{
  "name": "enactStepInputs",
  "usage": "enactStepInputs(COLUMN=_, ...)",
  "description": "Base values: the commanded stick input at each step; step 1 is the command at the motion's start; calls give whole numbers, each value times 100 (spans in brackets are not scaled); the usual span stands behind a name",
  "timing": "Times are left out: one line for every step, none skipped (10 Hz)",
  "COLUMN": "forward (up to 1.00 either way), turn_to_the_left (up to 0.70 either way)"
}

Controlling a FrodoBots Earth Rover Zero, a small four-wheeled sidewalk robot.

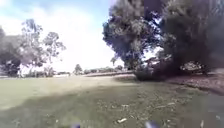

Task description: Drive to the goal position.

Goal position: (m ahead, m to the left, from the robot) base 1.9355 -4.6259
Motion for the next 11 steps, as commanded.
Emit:
enactStepInputs(forward=-40, turn_to_the_left=0)
enactStepInputs(forward=-70, turn_to_the_left=0)
enactStepInputs(forward=-70, turn_to_the_left=0)
enactStepInputs(forward=-70, turn_to_the_left=0)
enactStepInputs(forward=-70, turn_to_the_left=0)
enactStepInputs(forward=-70, turn_to_the_left=0)
enactStepInputs(forward=-70, turn_to_the_left=0)
enactStepInputs(forward=-70, turn_to_the_left=0)
enactStepInputs(forward=-70, turn_to_the_left=0)
enactStepInputs(forward=-70, turn_to_the_left=0)
enactStepInputs(forward=-70, turn_to_the_left=0)
